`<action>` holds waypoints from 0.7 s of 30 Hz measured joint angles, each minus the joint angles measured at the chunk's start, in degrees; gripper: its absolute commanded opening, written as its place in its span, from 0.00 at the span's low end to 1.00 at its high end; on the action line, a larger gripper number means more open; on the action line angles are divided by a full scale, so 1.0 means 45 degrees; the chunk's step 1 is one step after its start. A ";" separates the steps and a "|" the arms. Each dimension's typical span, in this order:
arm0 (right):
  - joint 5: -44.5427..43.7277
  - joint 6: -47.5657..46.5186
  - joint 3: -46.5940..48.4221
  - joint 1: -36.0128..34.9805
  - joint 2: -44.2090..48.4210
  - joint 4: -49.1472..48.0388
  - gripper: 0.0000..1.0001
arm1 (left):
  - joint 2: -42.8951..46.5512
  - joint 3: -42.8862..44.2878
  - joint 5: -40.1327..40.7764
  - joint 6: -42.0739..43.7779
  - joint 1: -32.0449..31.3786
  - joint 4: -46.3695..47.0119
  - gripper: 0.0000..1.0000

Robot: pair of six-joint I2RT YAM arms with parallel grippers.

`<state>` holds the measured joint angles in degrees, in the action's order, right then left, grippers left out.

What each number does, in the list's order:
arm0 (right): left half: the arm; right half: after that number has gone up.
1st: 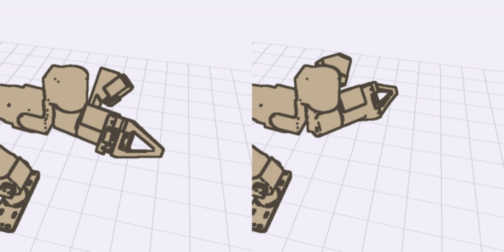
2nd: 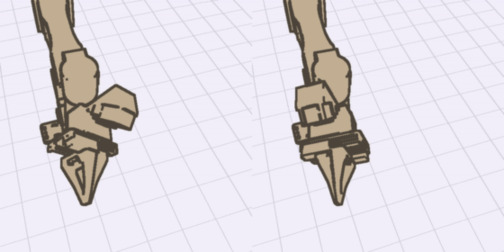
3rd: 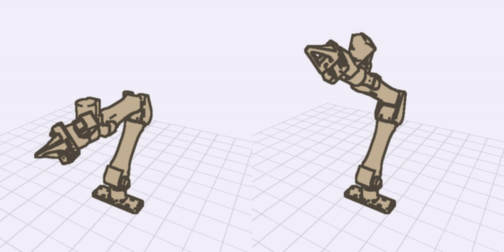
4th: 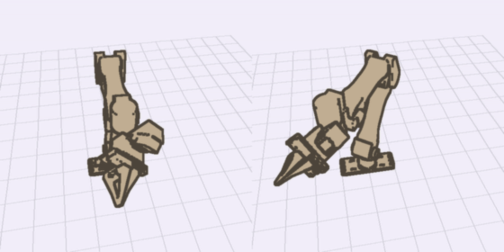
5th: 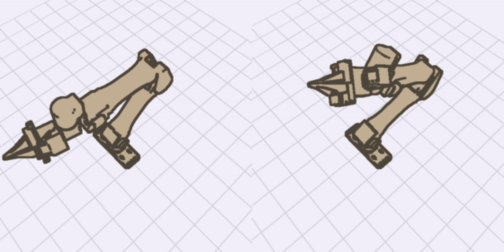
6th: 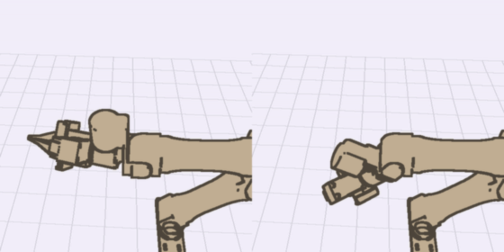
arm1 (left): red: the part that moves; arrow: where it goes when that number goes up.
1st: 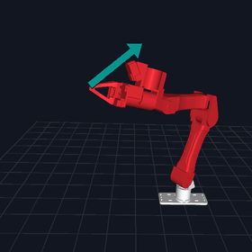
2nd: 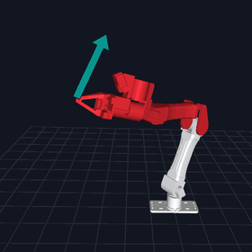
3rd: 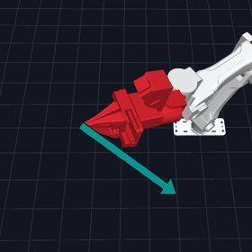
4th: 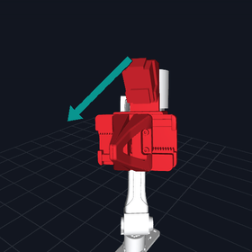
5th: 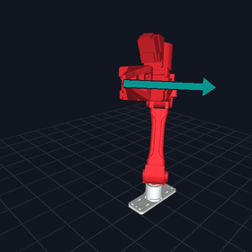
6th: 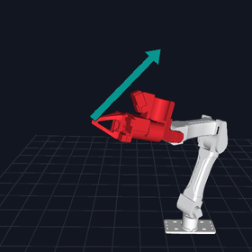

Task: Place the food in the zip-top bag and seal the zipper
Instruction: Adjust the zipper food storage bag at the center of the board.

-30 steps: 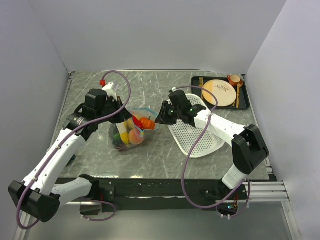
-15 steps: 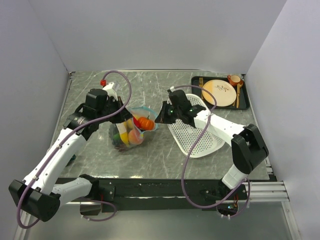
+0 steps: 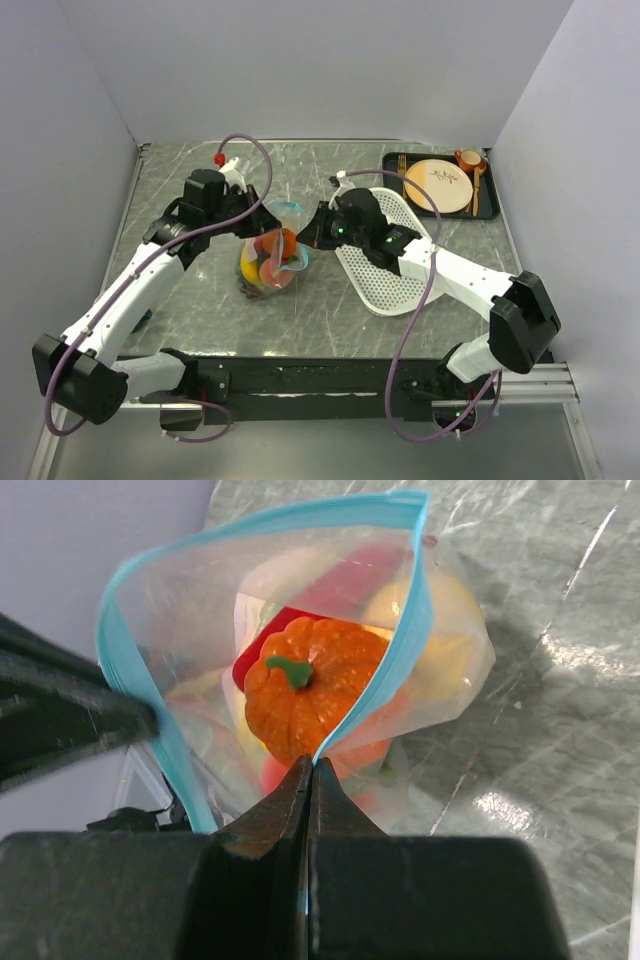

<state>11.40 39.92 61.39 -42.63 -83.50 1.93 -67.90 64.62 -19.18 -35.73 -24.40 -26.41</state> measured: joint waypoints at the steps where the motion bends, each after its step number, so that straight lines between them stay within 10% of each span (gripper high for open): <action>1: -0.0083 0.0015 0.0000 -0.0044 -0.0044 -0.0029 0.00 | -0.0092 0.0000 -0.0131 -0.0019 -0.0063 0.0044 0.03; 12: -0.1778 0.0209 0.0155 -0.0019 -0.0097 0.0121 0.00 | -0.0845 -0.0223 -0.0894 0.0073 -0.1273 -0.0097 0.10; 14: -0.1821 0.0257 0.0374 0.0010 -0.0233 0.0272 0.00 | -0.0884 -0.0495 -0.0840 -0.0044 -0.1467 0.0092 0.36; 21: -0.1982 0.0311 0.0597 0.0073 -0.0413 0.0510 0.00 | -0.0845 -0.0510 0.0078 -0.0267 -0.1637 0.0301 0.71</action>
<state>2.48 41.32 64.07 -42.30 -85.36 4.23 -71.70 62.33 -18.83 -36.93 -31.77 -25.06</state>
